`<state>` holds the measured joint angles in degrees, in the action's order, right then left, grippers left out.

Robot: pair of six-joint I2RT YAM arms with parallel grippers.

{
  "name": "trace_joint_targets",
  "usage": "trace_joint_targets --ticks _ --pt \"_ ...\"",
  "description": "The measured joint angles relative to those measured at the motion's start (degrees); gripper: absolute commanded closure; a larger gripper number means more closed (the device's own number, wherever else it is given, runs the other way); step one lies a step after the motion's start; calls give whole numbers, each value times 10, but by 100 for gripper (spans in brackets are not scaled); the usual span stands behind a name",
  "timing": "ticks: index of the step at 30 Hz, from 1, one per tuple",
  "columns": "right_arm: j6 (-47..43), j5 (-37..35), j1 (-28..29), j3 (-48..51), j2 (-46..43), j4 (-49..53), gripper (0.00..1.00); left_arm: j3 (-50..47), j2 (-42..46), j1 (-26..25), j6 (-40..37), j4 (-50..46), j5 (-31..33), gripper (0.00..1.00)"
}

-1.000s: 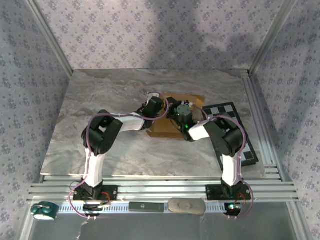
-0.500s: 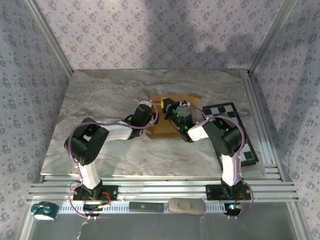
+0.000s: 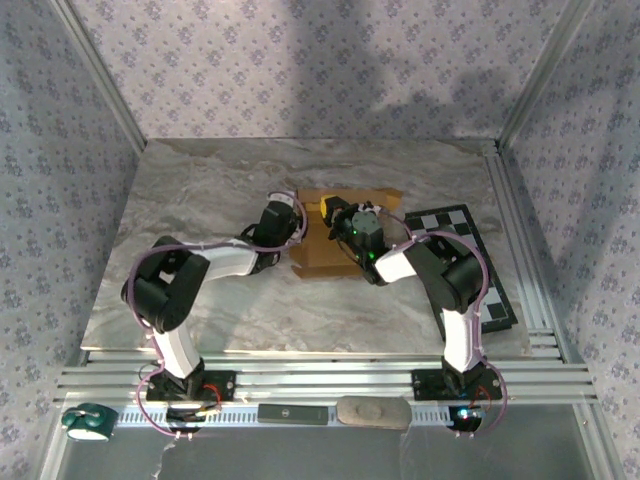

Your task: Fold the paper box

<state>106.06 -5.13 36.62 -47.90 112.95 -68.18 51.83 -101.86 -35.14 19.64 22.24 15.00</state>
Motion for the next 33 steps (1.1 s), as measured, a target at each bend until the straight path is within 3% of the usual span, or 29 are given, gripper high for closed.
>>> trace_joint_targets --ticks 7,15,17,19,33 --pt "0 0 1 -3 5 -4 100 38 -22 -2 11 5 12 79" --pt "-20 -7 8 -7 11 -8 100 51 -40 -7 17 5 31 73" --pt "-25 -9 14 -7 13 -12 100 51 -45 -7 18 4 39 80" --pt "-31 -13 17 -8 17 -19 100 52 -47 -7 20 3 49 99" --pt "-55 -41 26 -11 36 -51 100 82 -64 -23 34 -29 116 100"
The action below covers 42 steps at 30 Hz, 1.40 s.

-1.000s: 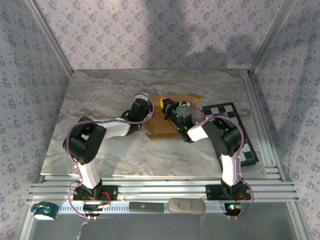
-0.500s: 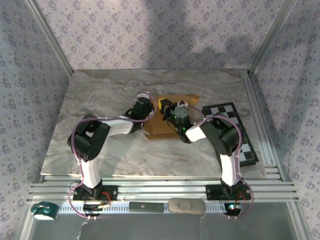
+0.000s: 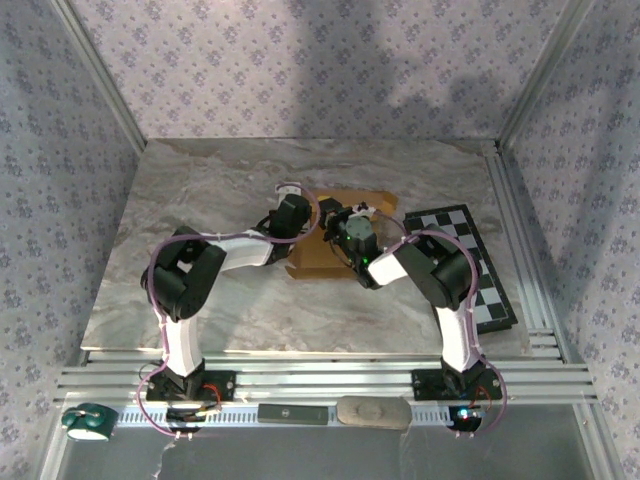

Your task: Fold the paper box

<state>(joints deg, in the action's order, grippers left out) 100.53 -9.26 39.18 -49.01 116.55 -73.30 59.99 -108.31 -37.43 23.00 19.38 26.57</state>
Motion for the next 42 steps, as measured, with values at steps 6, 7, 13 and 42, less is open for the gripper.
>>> trace_joint_targets --ticks 6,7,13,42 --pt "-12 -5 2 1 0 -2 98 1 -2 -2 0 0 10 100" --pt "-14 -5 2 1 0 -2 93 1 -2 -2 0 0 10 100" --pt "-41 12 -3 8 -5 15 68 1 -2 -2 -9 1 13 100" --pt "-410 35 -157 191 -500 365 54 -82 94 61 -38 -42 14 100"
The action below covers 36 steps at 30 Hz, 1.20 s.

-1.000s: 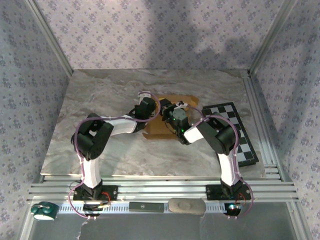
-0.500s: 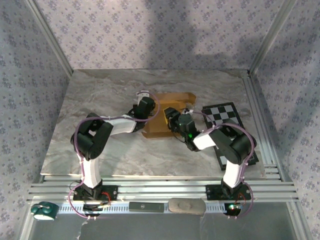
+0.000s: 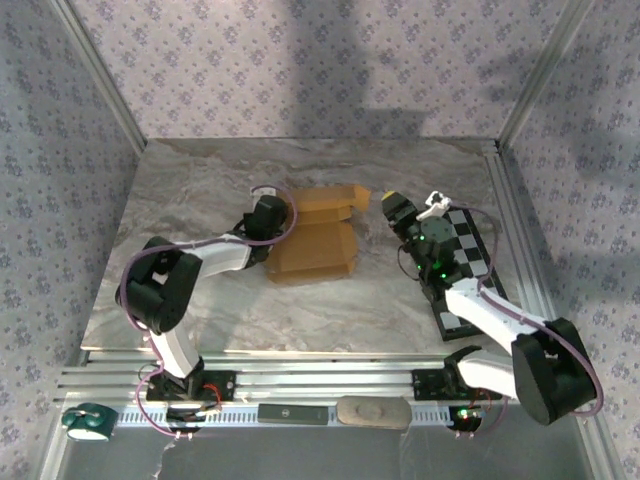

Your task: Fold the paper box

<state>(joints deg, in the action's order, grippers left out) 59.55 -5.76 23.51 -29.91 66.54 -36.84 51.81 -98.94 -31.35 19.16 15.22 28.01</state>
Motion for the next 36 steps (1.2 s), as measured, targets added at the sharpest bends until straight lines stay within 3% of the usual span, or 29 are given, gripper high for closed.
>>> trace_joint_targets --ticks 9,13,16,19,27,36 --pt "-101 42 9 -52 82 54 67 -2 20 30 -11 -60 -32 100" --pt "-83 68 13 -87 145 37 67 1 20 37 -11 -68 -41 100" --pt "-57 78 22 -122 193 37 78 8 20 40 -11 -78 -47 100" --pt "-55 86 33 -177 227 62 78 18 20 40 -12 -90 -49 100" --pt "-186 108 34 -400 272 264 70 54 1 48 -23 -118 -75 100" --pt "-239 146 20 -525 340 511 64 63 -2 50 -48 -116 -83 100"
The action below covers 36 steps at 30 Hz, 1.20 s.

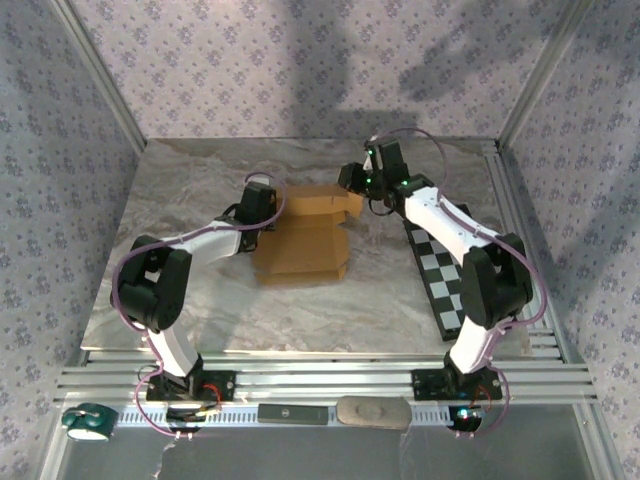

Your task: Fold the paper box

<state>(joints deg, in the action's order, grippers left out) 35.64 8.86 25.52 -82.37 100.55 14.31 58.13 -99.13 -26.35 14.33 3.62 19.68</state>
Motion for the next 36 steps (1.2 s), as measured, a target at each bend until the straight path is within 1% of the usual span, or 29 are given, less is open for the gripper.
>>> trace_joint_targets --ticks 6,10,15,27,36 --pt "-2 11 9 -38 7 78 63 -5 0 -4 -21 27 0 100" --pt "-2 14 10 -83 39 104 63 -5 0 -11 -30 37 0 100" --pt "-2 10 10 -87 54 126 62 -5 -2 -14 -34 41 0 100" --pt "-1 3 22 -79 55 139 61 -5 -9 -14 -34 52 0 100" --pt "-1 2 18 -79 69 138 60 -5 -12 -16 -34 54 0 100"
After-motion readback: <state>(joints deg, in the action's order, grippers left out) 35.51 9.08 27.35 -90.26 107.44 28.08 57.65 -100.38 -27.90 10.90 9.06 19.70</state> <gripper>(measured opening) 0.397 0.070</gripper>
